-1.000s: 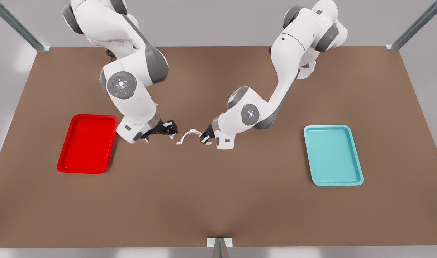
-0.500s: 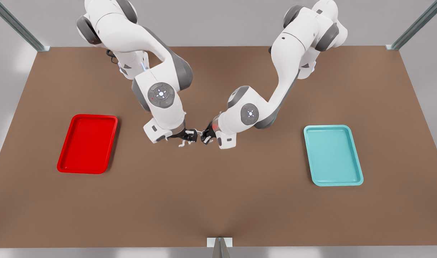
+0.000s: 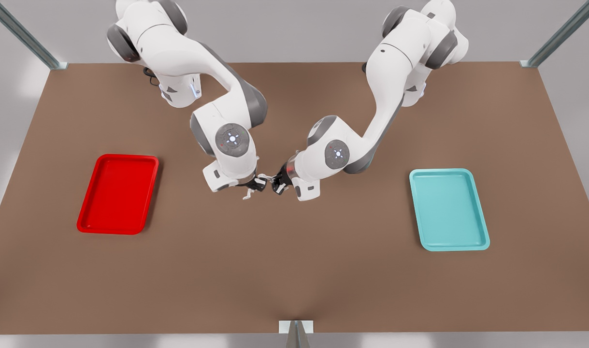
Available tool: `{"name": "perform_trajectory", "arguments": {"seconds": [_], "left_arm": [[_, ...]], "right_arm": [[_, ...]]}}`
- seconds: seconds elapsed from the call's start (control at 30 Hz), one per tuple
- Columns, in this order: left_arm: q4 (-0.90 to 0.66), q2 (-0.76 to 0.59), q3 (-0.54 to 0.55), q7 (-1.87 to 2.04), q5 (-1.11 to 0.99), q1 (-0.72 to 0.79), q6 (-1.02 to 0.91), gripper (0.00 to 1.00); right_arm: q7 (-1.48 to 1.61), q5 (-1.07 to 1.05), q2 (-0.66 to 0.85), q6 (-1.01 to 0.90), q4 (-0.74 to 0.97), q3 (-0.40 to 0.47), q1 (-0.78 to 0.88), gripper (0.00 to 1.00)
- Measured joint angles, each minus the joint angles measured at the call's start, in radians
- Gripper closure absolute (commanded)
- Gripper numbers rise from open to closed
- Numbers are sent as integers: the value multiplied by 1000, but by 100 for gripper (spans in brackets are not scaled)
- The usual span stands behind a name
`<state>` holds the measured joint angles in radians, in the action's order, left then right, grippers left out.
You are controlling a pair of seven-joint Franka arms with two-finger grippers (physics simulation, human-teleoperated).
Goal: Take the drainage pipe clamp from the left arm, pass it to the right arm, and place it in the plate on the right side
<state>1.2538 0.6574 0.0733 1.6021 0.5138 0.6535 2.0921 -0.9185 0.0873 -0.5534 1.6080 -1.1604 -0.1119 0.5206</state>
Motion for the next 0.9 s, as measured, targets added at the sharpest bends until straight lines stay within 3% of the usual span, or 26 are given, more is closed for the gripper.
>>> {"name": "perform_trajectory", "arguments": {"seconds": [0.3,0.33,0.43,0.57,0.6,0.63,0.9], "left_arm": [[0,-5,0,20,0,-3,-14,79],[0,-6,0,22,1,-3,-14,79],[0,-7,0,26,1,-3,-16,79],[0,-7,0,31,1,-3,-17,79],[0,-7,0,32,1,-3,-17,11],[0,-8,0,33,-1,-3,-15,0],[-1,-31,-5,29,-10,-56,-58,0]], "right_arm": [[-42,7,-55,14,0,0,8,17],[-46,7,-63,15,-1,1,6,25],[-56,6,-70,18,0,1,4,62],[-66,6,-63,20,0,1,14,73],[-68,6,-62,21,0,1,17,78],[-70,6,-62,21,0,1,18,79],[-80,7,-52,23,1,1,-12,79]]}}
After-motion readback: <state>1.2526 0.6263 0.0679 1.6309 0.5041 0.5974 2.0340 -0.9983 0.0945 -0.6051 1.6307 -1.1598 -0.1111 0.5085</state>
